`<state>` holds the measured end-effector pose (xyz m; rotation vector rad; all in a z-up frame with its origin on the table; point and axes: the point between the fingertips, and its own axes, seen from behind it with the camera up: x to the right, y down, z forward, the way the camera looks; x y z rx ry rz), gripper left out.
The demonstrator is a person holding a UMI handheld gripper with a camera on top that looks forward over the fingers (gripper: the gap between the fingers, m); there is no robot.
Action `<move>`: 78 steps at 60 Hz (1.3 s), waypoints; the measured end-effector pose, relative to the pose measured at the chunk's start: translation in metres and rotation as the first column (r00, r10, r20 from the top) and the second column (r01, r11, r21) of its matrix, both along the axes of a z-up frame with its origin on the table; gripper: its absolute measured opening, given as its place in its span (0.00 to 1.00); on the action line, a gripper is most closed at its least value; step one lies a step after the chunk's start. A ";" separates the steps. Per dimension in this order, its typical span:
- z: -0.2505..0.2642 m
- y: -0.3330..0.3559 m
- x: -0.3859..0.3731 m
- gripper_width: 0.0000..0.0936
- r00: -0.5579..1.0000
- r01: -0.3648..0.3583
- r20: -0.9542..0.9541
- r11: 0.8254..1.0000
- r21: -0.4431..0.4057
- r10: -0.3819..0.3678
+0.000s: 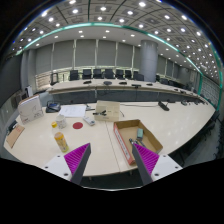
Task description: Pour water
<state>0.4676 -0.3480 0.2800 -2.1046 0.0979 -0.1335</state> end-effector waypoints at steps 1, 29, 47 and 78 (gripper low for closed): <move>-0.002 0.001 -0.001 0.92 1.000 -0.004 -0.002 1.000 -0.002 0.004; -0.093 0.031 -0.127 0.92 0.977 -0.210 -0.064 0.976 -0.059 0.206; -0.166 0.129 -0.242 0.92 0.958 -0.278 -0.054 0.959 0.057 0.281; -0.221 0.251 -0.275 0.52 0.985 -0.167 -0.016 0.964 0.206 0.174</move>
